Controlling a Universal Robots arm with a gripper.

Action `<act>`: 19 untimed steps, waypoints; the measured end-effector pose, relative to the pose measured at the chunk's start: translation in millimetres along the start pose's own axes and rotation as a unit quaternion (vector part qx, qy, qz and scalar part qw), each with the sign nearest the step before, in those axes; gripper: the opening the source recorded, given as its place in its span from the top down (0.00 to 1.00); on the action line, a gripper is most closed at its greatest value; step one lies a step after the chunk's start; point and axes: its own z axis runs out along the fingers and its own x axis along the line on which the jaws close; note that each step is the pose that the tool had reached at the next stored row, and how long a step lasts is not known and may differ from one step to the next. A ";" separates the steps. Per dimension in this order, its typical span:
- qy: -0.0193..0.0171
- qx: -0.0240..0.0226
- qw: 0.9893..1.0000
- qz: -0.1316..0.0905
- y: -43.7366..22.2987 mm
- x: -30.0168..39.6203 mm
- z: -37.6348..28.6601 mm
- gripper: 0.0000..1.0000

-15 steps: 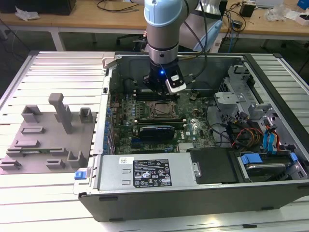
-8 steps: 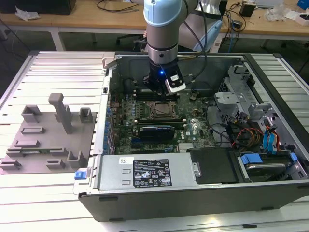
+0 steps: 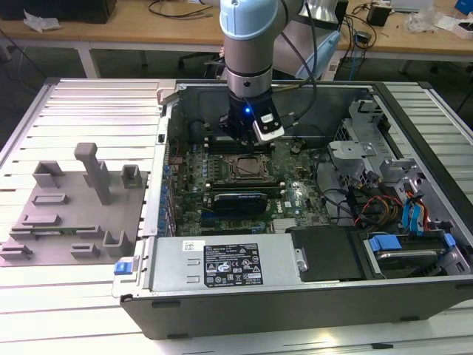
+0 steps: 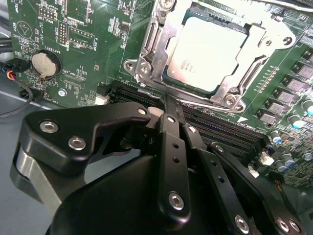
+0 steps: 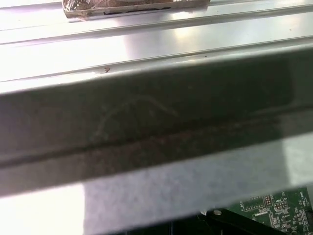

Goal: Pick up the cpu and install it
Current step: 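Install the first cpu locking lever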

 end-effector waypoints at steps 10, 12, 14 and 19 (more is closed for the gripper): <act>-0.010 0.002 1.000 0.002 0.9 1.9 1.9 0.89; -0.012 0.002 1.000 0.002 1.0 2.5 2.3 0.89; -0.016 0.002 1.000 0.003 1.3 3.7 2.9 0.89; -0.022 0.001 1.000 0.002 0.8 6.6 3.7 0.89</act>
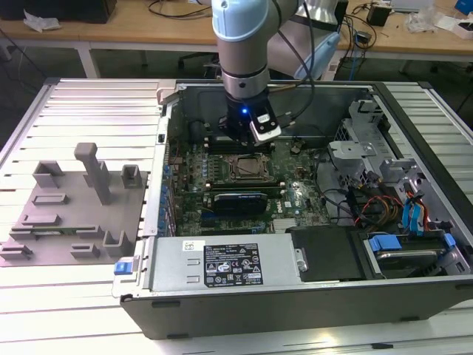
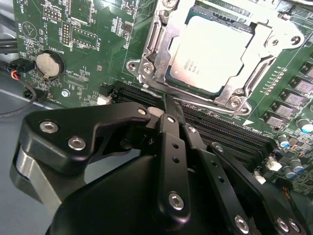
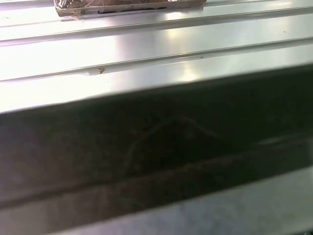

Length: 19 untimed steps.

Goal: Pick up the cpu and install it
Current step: 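Install the first cpu locking lever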

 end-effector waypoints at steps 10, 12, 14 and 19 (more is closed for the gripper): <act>-0.001 0.000 1.000 0.001 -0.1 1.1 -1.6 0.89; -0.002 0.000 1.000 0.002 -0.3 1.9 -1.8 0.89; -0.003 0.000 1.000 0.003 -0.4 2.7 -1.9 0.89; -0.004 0.000 1.000 0.006 -0.6 4.7 -2.4 0.89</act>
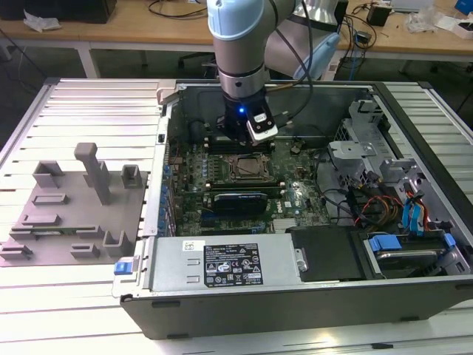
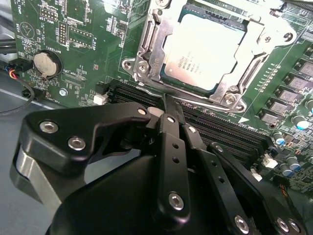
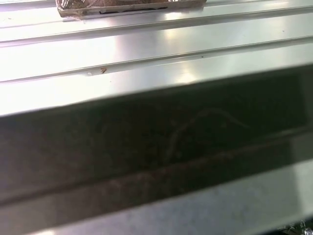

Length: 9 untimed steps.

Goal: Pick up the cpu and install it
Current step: 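Install the first cpu locking lever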

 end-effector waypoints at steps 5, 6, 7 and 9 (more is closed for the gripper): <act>-0.002 0.004 1.000 0.005 -0.2 0.4 -0.1 0.89; -0.002 0.005 1.000 0.006 -0.2 0.4 -0.1 0.89; -0.003 0.006 1.000 0.008 -0.3 0.4 -0.1 0.89; -0.004 0.009 1.000 0.009 -0.3 0.4 -0.1 0.89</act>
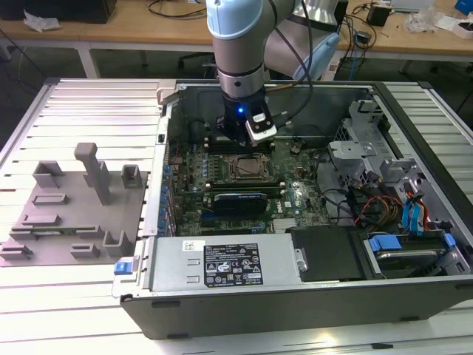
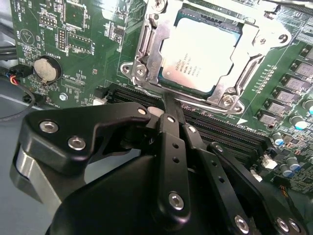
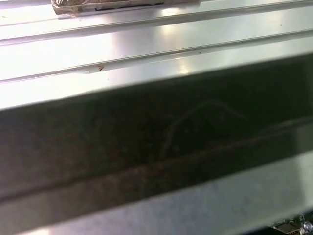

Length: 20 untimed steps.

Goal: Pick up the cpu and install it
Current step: 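Install the first cpu locking lever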

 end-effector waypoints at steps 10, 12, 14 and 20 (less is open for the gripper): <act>-0.006 0.000 1.000 0.005 -0.4 0.1 1.3 0.89; -0.006 0.000 1.000 0.006 -1.2 -0.1 1.2 0.89; -0.007 0.001 1.000 0.008 -1.8 -0.2 1.2 0.89; -0.007 0.000 1.000 0.008 -3.0 -0.8 1.5 0.89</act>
